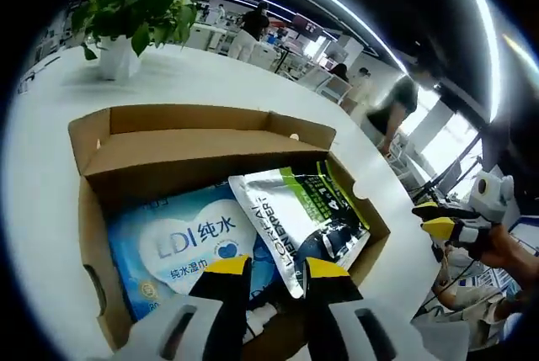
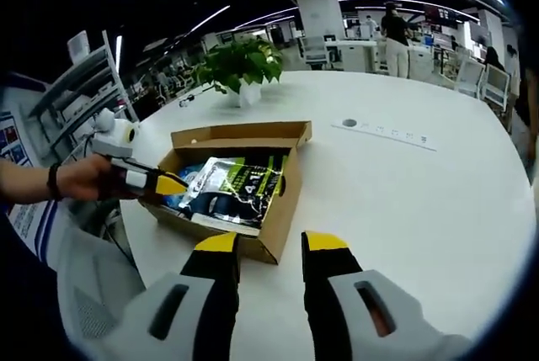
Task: Operate the shoe box by opening the lid, removing the specified soft item, and placing it in the target area until the item is outside and the box remains undamaged.
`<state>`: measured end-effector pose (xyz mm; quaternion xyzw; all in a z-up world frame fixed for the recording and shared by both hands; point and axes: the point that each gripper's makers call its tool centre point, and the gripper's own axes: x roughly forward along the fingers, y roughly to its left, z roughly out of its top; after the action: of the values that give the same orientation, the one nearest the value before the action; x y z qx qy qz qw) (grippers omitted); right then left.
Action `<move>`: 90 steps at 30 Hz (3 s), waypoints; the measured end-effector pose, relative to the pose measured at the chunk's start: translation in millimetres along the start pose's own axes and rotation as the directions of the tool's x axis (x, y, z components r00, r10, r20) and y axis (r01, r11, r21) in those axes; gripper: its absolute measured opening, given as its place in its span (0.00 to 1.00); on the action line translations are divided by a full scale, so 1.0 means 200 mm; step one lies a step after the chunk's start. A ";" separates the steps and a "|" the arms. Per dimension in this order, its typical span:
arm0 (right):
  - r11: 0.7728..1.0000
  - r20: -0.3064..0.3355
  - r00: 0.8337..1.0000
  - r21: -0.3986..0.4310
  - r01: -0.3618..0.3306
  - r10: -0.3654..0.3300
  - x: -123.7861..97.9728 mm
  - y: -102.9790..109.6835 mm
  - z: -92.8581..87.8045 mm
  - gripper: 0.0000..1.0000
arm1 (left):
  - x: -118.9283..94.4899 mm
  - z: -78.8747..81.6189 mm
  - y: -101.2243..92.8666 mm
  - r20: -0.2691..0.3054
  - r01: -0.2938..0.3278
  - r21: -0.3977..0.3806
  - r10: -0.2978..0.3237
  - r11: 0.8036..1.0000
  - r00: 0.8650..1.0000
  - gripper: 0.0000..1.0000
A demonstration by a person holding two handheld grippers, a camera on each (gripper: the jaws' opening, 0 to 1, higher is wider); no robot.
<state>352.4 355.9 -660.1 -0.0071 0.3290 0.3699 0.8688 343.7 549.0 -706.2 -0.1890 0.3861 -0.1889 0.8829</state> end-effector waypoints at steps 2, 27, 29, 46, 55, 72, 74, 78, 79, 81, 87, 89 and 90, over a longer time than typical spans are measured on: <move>1.000 -0.002 1.000 0.001 -0.005 0.005 0.00 0.00 -0.01 0.26 | 0.01 -0.01 0.00 -0.005 0.004 -0.004 -0.004 1.000 1.000 0.24; 1.000 -0.039 0.999 0.006 -0.024 0.024 0.05 0.05 -0.05 0.23 | 0.05 -0.03 -0.02 -0.013 0.020 -0.030 -0.020 0.999 1.000 0.13; 1.000 -0.040 0.999 0.008 -0.029 0.029 0.06 0.07 -0.05 0.23 | 0.05 -0.02 -0.01 -0.009 0.014 -0.031 -0.014 0.999 1.000 0.12; 0.998 -0.048 0.997 0.018 -0.064 0.065 0.21 0.14 0.03 0.19 | 0.00 0.02 0.04 0.033 0.006 -0.025 -0.006 1.000 0.999 0.01; 0.995 -0.057 0.995 0.068 -0.076 0.080 0.34 0.19 0.05 0.15 | -0.04 0.00 0.12 0.039 -0.018 -0.042 0.019 0.999 0.999 0.01; 0.993 -0.165 0.984 0.108 -0.056 0.073 0.54 0.19 -0.01 0.16 | -0.04 -0.01 0.16 0.035 -0.017 -0.058 0.019 0.998 0.999 0.01; 0.993 -0.176 0.982 0.104 -0.055 0.072 0.55 0.20 -0.02 0.16 | -0.04 -0.01 0.16 0.034 -0.015 -0.061 0.017 0.998 0.999 0.01; 0.991 -0.174 0.981 0.120 -0.065 0.085 0.57 0.21 -0.03 0.13 | -0.04 -0.01 0.16 0.031 -0.007 -0.074 0.009 0.997 0.999 0.01; 0.990 -0.173 0.981 0.126 -0.063 0.085 0.57 0.21 -0.02 0.12 | -0.03 -0.01 0.16 0.027 -0.001 -0.077 0.003 0.997 1.000 0.01; 0.989 -0.165 0.983 0.137 -0.060 0.082 0.57 0.19 -0.01 0.08 | -0.03 -0.02 0.15 0.010 0.007 -0.080 -0.006 0.997 1.000 0.01; 0.983 -0.135 0.986 0.170 -0.075 0.098 0.57 0.21 0.02 0.00 | -0.01 -0.02 0.13 0.005 0.000 -0.079 0.000 0.997 1.000 0.01; 0.984 -0.135 0.986 0.165 -0.074 0.097 0.56 0.22 0.02 0.00 | -0.01 -0.02 0.13 0.003 -0.010 -0.069 0.010 0.998 1.000 0.01; 0.983 -0.137 0.986 0.165 -0.073 0.097 0.56 0.22 0.02 0.00 | -0.01 -0.02 0.13 0.005 -0.011 -0.069 0.011 0.998 1.000 0.00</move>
<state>383.7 460.4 -712.0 0.0500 0.4195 0.3777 0.8240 344.5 571.7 -720.0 -0.2176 0.3912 -0.1702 0.8779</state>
